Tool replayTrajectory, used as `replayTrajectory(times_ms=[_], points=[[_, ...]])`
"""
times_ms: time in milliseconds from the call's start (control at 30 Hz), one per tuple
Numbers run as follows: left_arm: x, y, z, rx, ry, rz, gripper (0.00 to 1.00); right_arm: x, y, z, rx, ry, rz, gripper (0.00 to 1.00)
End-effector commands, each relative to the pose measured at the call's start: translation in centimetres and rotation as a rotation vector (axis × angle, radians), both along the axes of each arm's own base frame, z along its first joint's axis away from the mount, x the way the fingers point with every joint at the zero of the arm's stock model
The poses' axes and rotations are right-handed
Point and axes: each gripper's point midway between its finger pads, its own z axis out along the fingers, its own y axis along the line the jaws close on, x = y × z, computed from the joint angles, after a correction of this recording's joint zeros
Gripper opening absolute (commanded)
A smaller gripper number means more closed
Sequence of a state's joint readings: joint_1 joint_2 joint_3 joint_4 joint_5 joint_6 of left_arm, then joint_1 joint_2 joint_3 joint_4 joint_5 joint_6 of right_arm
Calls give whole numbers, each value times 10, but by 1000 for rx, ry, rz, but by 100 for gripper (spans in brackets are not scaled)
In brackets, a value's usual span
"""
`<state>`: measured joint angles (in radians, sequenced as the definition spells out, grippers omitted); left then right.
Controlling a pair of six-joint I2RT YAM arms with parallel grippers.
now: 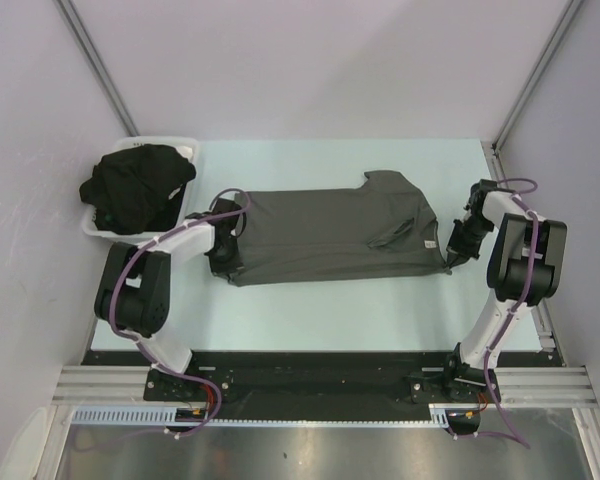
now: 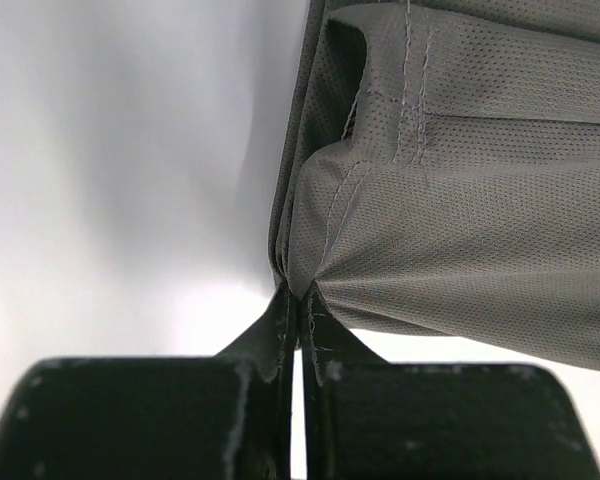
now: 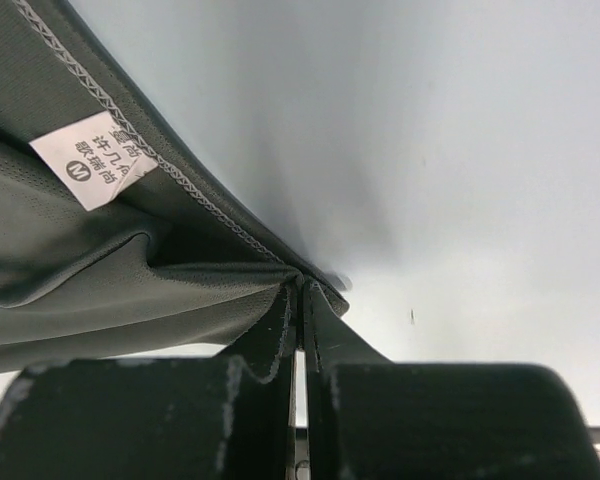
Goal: Fold and stack the t-shirts
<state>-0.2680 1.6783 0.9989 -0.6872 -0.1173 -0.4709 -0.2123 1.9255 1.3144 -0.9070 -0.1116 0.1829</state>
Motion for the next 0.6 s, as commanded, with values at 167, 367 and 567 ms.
replayTrajectory(times_ms=[167, 367, 567], points=[[-32, 10, 23, 7, 8, 25, 0, -37, -4, 17, -60, 25, 3, 0], [-44, 9, 21, -10, 29, 32, 3, -52, -1, 8, -49, 64, 4, 0], [-45, 10, 23, -6, 35, 31, 33, -57, 2, -6, -31, 114, -2, 12]])
